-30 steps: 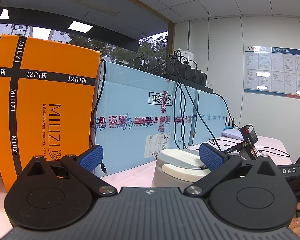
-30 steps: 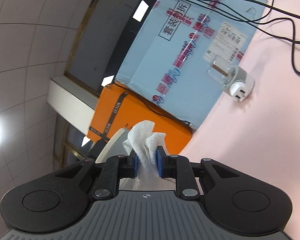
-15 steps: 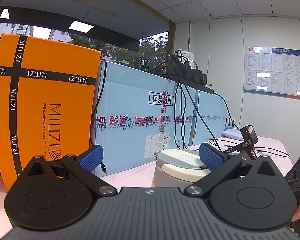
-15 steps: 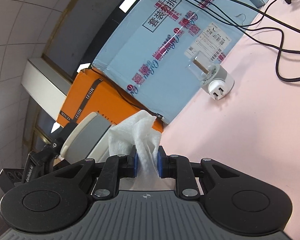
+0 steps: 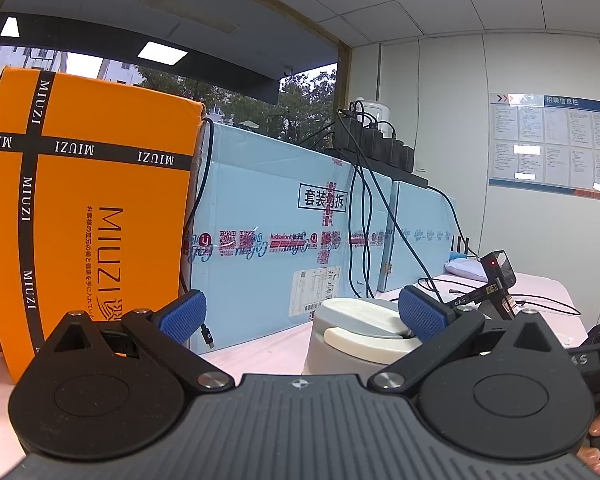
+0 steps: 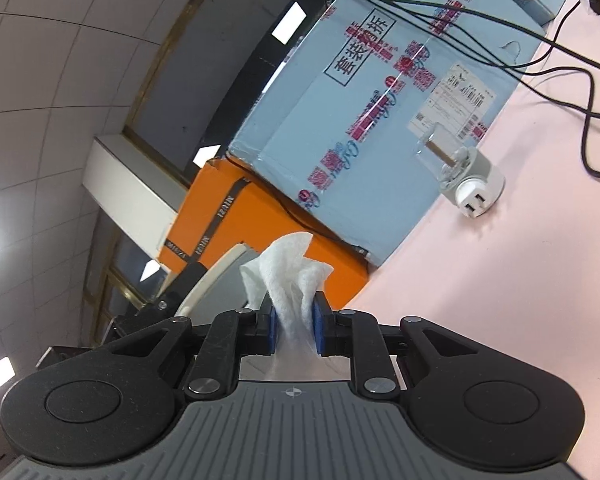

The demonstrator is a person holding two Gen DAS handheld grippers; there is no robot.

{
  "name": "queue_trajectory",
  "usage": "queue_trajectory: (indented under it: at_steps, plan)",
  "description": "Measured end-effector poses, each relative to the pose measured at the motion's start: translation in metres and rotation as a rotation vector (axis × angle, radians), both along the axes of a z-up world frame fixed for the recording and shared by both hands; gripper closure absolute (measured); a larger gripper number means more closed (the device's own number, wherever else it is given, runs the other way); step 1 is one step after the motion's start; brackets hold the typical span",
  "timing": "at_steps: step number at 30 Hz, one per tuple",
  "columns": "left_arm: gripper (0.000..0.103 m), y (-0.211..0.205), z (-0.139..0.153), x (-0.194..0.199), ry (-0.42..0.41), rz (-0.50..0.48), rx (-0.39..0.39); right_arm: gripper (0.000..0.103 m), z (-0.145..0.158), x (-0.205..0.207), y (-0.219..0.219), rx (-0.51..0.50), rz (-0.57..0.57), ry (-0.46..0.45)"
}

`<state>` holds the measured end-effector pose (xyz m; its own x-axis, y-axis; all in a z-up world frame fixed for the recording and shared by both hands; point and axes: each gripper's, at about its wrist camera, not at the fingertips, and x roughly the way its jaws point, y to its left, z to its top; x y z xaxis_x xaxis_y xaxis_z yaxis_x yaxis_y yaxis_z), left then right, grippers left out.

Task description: Clean container

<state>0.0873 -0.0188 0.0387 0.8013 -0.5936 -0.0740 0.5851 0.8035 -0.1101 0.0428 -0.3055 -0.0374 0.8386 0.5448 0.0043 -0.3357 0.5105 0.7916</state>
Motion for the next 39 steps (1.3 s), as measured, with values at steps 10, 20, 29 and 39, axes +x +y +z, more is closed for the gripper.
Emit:
queue_trajectory:
  at_steps: [10, 20, 29, 39]
  plan:
    - [0.0, 0.0, 0.0, -0.001, -0.001, -0.001, 0.0, 0.086, -0.003, 0.003, 0.003, -0.064, -0.033, 0.063]
    - [0.0, 0.0, 0.0, 0.0, -0.001, -0.002, 0.0, 0.087, 0.001, -0.005, -0.002, 0.055, 0.045, -0.059]
    - [0.0, 0.0, -0.001, -0.001, -0.001, -0.003, 0.0, 0.076, 0.001, -0.005, -0.003, 0.081, 0.082, -0.065]
    - [0.0, -0.001, 0.0, -0.003, 0.0, -0.001, -0.002, 0.075, 0.003, -0.005, 0.004, 0.033, 0.075, -0.091]
